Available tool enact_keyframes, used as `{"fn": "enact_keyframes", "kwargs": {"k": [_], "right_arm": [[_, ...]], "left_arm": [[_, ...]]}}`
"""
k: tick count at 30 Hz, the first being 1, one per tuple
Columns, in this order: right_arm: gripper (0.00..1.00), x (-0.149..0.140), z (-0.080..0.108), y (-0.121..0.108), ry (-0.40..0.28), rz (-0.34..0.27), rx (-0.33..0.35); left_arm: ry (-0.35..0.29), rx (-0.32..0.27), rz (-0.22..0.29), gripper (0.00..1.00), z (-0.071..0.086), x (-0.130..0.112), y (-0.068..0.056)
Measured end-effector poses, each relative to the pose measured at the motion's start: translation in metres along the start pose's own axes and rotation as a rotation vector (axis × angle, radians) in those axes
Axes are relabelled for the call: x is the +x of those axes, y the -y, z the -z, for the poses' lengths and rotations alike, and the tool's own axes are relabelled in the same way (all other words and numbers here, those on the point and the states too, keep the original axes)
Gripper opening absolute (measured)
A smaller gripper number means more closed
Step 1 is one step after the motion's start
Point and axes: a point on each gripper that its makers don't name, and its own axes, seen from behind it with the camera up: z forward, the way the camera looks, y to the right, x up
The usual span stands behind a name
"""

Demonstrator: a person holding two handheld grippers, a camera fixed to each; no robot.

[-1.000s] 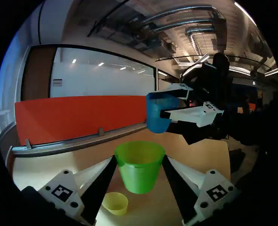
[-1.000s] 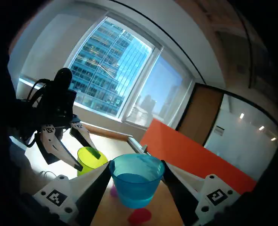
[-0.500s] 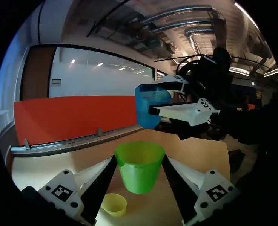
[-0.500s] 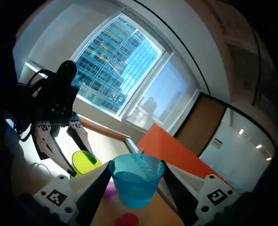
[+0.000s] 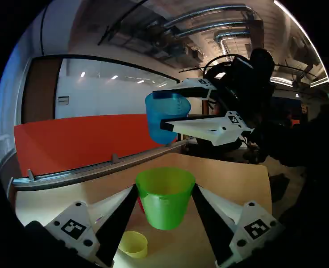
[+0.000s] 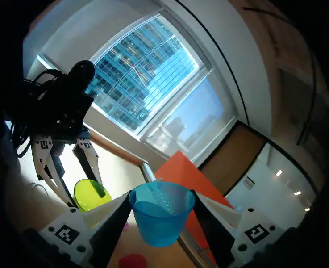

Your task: Pour water

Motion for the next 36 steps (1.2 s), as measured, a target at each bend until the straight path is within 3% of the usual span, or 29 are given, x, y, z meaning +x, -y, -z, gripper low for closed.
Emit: {"fn": "enact_keyframes", "kwargs": {"k": [36], "right_arm": [[0.93, 0.015, -0.008, -0.023, 0.007, 0.297, -0.038]], "left_arm": [[-0.016, -0.031, -0.003, 0.86, -0.01, 0.008, -0.013]]}}
